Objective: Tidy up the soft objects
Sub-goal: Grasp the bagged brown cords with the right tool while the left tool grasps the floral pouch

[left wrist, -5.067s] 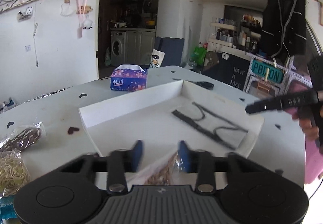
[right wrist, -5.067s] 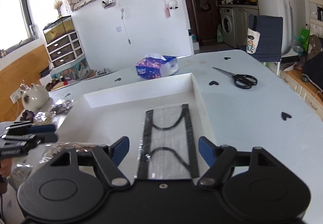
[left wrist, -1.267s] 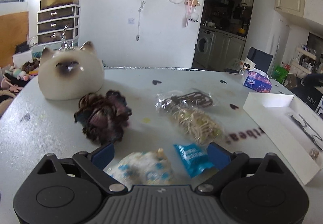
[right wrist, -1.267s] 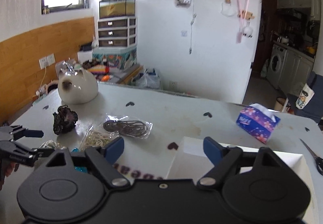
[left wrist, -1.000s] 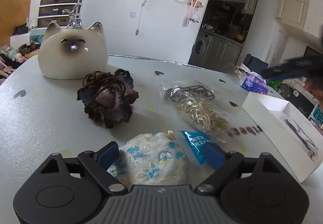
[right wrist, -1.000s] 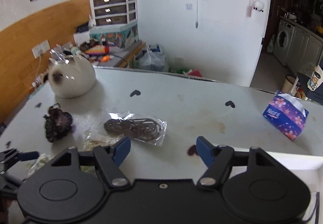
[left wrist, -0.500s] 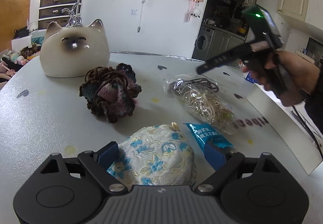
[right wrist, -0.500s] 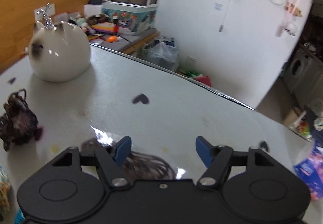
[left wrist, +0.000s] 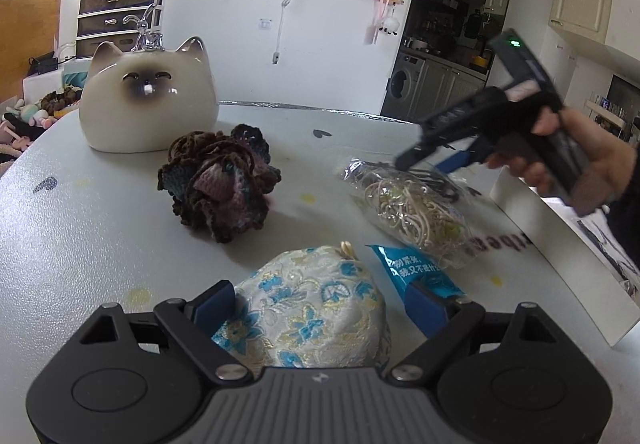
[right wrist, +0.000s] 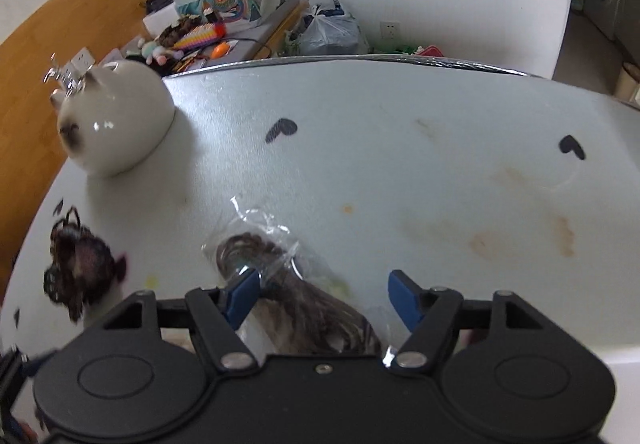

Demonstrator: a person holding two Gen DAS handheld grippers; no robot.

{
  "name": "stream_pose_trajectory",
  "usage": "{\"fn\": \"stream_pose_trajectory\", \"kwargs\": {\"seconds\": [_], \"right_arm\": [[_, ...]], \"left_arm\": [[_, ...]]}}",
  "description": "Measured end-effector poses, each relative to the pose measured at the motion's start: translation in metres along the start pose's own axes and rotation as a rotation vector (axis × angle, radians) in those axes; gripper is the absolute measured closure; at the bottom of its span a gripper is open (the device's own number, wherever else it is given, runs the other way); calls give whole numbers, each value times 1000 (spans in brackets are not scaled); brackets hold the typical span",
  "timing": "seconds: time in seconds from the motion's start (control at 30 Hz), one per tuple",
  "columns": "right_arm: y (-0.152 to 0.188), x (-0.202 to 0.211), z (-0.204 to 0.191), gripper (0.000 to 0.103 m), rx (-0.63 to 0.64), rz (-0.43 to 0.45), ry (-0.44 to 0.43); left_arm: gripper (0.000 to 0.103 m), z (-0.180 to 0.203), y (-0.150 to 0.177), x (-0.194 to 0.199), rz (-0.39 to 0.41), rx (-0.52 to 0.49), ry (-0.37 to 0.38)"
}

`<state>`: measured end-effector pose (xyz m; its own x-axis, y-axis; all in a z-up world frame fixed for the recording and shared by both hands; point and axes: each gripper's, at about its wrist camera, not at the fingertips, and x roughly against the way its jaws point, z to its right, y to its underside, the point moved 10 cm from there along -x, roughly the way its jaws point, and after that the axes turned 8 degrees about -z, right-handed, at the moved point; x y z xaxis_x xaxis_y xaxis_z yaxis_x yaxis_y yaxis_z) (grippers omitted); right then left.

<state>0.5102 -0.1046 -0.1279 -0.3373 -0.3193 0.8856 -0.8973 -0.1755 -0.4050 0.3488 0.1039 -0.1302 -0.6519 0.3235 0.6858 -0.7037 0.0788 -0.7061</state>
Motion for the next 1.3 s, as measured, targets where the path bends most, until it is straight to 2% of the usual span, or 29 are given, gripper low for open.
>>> {"fn": "stream_pose_trajectory", "kwargs": {"seconds": [0.07, 0.27, 0.4, 0.43, 0.47, 0.5, 0.6, 0.63, 0.73, 0.87, 1.03, 1.3], "right_arm": [[8, 5, -3, 28, 71, -6, 18], [33, 11, -21, 24, 401, -54, 109], [40, 4, -26, 25, 495, -74, 157], [39, 5, -28, 27, 493, -68, 146], [39, 5, -29, 34, 483, -73, 127], [39, 6, -29, 35, 468, -73, 112], [41, 7, -32, 44, 465, -62, 116], [42, 8, -33, 50, 453, -62, 108], [46, 11, -35, 57, 433, -41, 121], [51, 16, -34, 59, 416, -10, 173], [50, 37, -29, 60, 347, 54, 197], [67, 96, -29, 59, 307, 158, 165]], "left_arm": [[11, 0, 0, 0, -1, -4, -4], [12, 2, 2, 0, -3, -16, -3], [18, 0, 1, 0, -5, -2, 5], [20, -1, 1, 0, -5, 0, 1], [21, -1, 1, 0, -6, 1, -3], [23, -2, 1, 1, -6, 4, -6], [29, -4, 1, 1, -6, 7, -15], [32, -4, 2, 1, -6, 4, -23], [34, -4, 1, 2, 1, 3, -30], [38, -5, 1, 3, 9, 11, -25], [42, -5, -2, 7, 31, 21, -18], [53, -8, -6, 11, 60, 40, -21]]}}
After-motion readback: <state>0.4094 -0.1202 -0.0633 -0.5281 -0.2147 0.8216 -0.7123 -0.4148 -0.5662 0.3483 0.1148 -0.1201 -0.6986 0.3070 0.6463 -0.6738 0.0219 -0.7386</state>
